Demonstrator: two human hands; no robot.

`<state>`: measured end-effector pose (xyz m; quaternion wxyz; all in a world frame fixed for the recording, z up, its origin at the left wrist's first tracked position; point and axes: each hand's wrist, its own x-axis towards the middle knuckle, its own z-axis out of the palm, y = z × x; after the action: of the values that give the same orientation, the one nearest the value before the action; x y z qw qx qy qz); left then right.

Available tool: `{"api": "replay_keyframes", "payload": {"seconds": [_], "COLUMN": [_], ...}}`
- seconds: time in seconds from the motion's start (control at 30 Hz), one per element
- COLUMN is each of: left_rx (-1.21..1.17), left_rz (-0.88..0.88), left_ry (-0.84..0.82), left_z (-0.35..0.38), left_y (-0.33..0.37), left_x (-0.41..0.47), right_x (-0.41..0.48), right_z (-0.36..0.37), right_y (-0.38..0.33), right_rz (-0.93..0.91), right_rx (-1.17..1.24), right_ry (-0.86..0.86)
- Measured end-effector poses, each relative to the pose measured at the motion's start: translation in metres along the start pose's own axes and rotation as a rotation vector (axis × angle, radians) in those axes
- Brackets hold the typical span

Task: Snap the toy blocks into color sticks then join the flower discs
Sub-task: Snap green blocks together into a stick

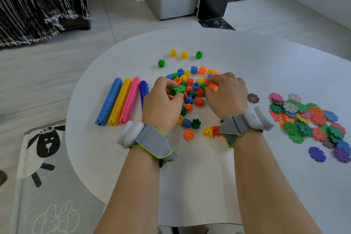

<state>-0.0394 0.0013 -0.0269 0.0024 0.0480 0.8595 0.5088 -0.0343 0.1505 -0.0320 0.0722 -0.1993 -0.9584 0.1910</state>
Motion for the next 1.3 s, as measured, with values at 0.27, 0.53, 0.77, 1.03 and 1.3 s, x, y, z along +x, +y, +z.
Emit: {"api": "replay_keyframes", "payload": {"seconds": [0.27, 0.53, 0.77, 1.03, 1.3], "left_rx": [-0.004, -0.005, -0.064, -0.048, 0.075], "left_rz": [-0.005, -0.007, 0.007, 0.013, 0.053], "left_ry": [0.000, -0.010, -0.039, -0.054, -0.052], "left_z": [0.001, 0.004, 0.008, 0.007, 0.007], "left_y": [-0.001, 0.000, 0.000, 0.002, 0.005], "left_x": [0.001, 0.002, 0.000, -0.004, -0.005], "right_x": [0.001, 0.002, -0.016, -0.025, -0.024], "right_z": [0.003, 0.003, -0.001, -0.009, -0.011], "right_y": [-0.005, -0.008, -0.017, -0.019, -0.017], "right_rz": [0.017, -0.057, 0.097, 0.168, 0.145], "right_rx": [-0.076, 0.132, 0.879, 1.210, 1.191], "right_ry": [-0.055, 0.096, -0.036, -0.194, -0.184]}}
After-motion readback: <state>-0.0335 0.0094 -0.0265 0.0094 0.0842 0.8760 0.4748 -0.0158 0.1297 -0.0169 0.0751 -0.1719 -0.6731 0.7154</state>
